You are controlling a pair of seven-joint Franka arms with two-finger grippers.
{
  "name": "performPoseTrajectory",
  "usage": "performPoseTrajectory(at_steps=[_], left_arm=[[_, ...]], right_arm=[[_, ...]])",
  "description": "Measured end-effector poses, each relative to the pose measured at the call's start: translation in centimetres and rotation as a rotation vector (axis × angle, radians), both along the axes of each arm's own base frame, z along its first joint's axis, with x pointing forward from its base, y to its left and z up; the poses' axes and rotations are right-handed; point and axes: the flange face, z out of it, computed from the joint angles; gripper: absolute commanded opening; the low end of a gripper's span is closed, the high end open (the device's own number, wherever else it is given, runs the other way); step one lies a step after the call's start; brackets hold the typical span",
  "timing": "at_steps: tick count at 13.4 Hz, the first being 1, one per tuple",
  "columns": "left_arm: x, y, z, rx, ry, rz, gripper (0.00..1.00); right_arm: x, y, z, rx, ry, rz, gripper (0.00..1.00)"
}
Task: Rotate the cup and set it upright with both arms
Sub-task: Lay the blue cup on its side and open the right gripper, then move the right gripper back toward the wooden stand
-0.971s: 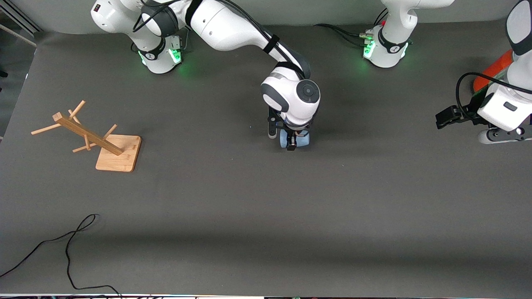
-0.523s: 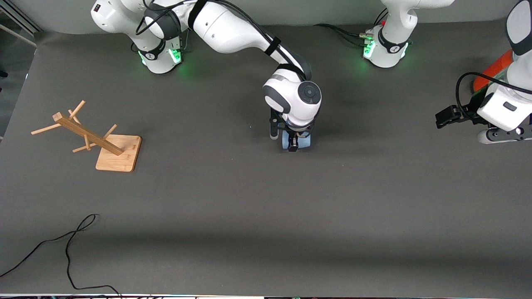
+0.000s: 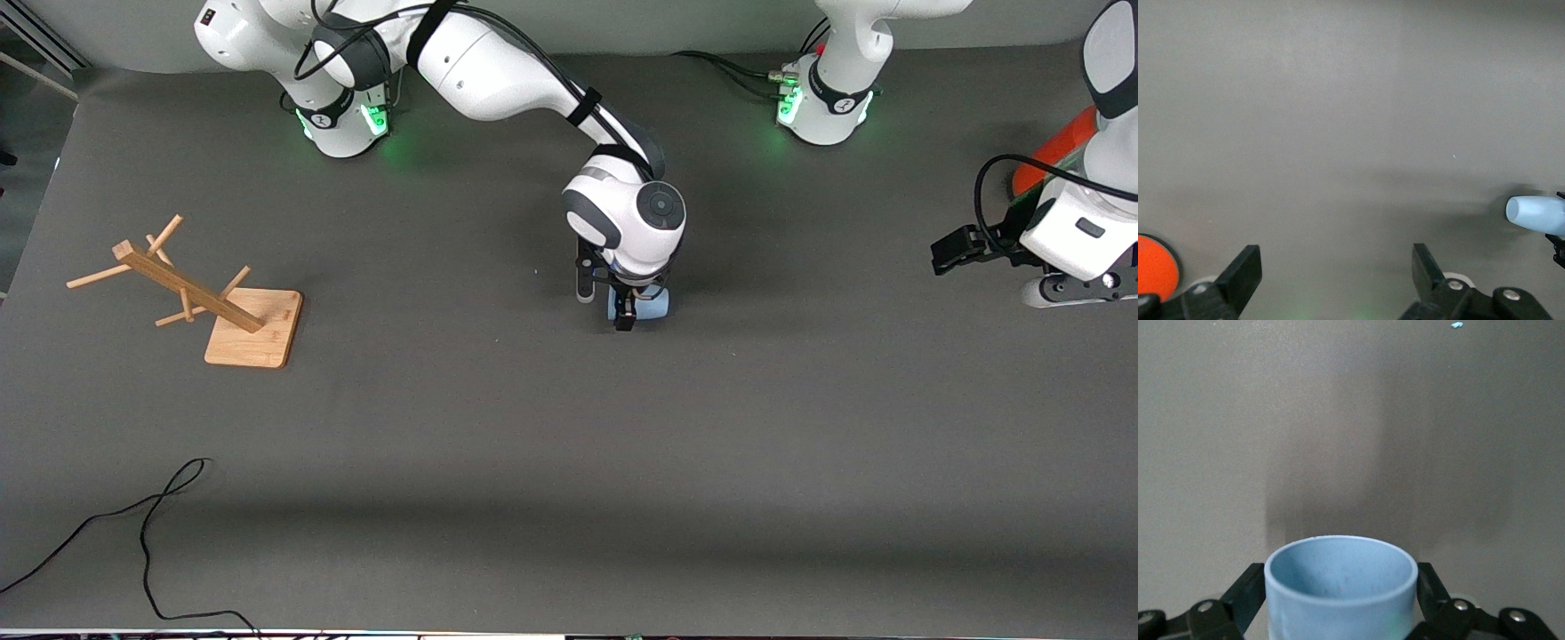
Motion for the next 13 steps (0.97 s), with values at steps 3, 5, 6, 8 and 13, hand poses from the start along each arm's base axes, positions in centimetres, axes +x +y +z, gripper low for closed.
performPoseTrajectory(at_steps=[3, 5, 6, 8, 13], left_arm=[[0.0, 0.0, 0.0, 0.0, 0.0, 0.0, 1.0], [0.0, 0.0, 0.0, 0.0, 0.0, -0.001, 1.0], [0.0, -0.1, 0.0, 0.0, 0.0, -0.001, 1.0], [0.0, -0.1, 0.0, 0.0, 0.002, -0.001, 1.0], [0.0, -0.1, 0.0, -0.001, 0.003, -0.002, 1.0]], right_arm=[[0.1, 0.1, 0.3, 0.005, -0.004, 0.001, 1.0], [0.3, 0.4, 1.3, 0.016, -0.015, 0.001, 1.0], [0.5, 0.5, 2.4, 0.019, -0.019, 0.001, 1.0], [0.7, 0.4, 6.5, 0.011, -0.008, 0.009, 1.0], [1.8, -5.3, 23.0, -0.025, 0.097, 0.197, 1.0]])
